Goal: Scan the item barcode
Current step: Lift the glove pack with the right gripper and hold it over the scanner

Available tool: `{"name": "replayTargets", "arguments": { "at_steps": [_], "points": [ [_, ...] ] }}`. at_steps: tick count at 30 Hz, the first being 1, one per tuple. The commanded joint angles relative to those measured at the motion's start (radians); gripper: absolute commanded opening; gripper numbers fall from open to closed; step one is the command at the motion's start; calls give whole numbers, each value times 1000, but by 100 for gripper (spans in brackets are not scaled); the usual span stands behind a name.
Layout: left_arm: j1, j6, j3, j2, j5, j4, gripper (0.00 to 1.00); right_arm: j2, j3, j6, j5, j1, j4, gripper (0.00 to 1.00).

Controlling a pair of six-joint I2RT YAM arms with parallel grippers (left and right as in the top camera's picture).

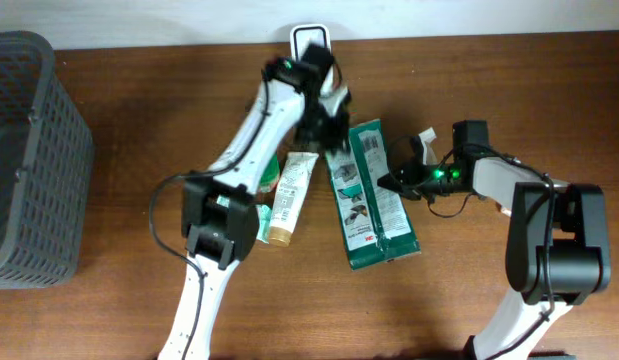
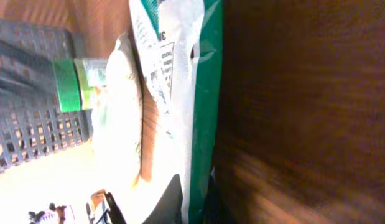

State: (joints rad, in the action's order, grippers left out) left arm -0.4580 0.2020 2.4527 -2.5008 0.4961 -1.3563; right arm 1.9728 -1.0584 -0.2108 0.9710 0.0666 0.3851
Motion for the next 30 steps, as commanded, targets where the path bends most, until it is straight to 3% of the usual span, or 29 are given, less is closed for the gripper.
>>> {"name": "replayTargets", "arguments": {
  "at_steps": [1,6,8,9,12,14,22,30],
  "points": [
    [56,-40,297,14,-53,-84,30,-137,-14,106,28,24,72,4],
    [222,-40,600,14,-159,-268,38,-351,-14,251,103,98,250,4],
    [302,-39,627,14,-254,-329,55,-439,-14,287,160,107,289,4],
    [326,-40,626,14,-267,-332,59,-465,-14,287,180,107,291,4],
    [407,-39,623,14,-269,-332,100,-554,-14,289,274,107,287,4],
    [449,-39,623,14,-276,-332,99,-599,-19,275,347,111,281,4],
    [485,-39,623,14,-348,-332,99,-626,-25,-9,543,171,141,4],
    [485,-39,623,14,-348,-332,99,-626,-25,-421,522,140,-255,4]
  ]
}}
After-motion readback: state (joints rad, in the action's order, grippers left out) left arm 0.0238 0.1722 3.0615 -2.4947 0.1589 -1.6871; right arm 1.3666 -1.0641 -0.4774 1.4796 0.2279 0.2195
